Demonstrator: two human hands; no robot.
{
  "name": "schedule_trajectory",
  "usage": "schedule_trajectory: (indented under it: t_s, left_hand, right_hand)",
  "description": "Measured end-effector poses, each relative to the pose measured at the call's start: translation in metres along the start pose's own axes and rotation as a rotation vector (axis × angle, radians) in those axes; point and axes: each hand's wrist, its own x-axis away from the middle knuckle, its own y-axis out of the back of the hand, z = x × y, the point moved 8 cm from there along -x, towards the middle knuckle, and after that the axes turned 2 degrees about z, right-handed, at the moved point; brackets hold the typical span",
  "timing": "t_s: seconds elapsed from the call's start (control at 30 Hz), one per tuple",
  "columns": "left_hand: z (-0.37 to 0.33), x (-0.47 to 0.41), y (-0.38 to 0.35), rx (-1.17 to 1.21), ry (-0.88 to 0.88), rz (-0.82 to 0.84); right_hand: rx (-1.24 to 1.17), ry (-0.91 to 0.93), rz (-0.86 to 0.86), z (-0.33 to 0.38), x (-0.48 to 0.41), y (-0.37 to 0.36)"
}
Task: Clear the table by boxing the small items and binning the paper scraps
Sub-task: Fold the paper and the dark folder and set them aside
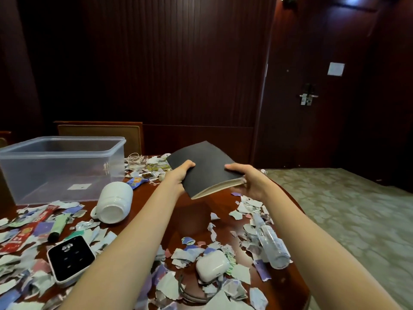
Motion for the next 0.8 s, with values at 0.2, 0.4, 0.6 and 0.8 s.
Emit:
schedule_trajectory:
  t_s: [0.2, 0.4, 0.6, 0.8]
  left_hand:
    - [0.015, -0.008, -0.024, -0.082, -0.041, -0.029]
    - [0.029, -0.014, -0.063, -0.221, -0.048, 0.019]
    - [0.03, 0.018, -0.145, -0.957, -0.394, 0.324]
    - [0.077, 0.035, -0.228, -1.163, -0.464, 0.614]
  right_hand:
    - [0.255, -0.073, -0.082, 0.008, 0.008, 0.023]
    - [0.238, 0.024, -0.155, 0.024, 0.017, 0.055]
    - [0.261, 0.056, -0.339, 0.033, 0.03, 0.115]
    - [0.629, 0.079, -0.573, 0.069, 0.038, 0.155]
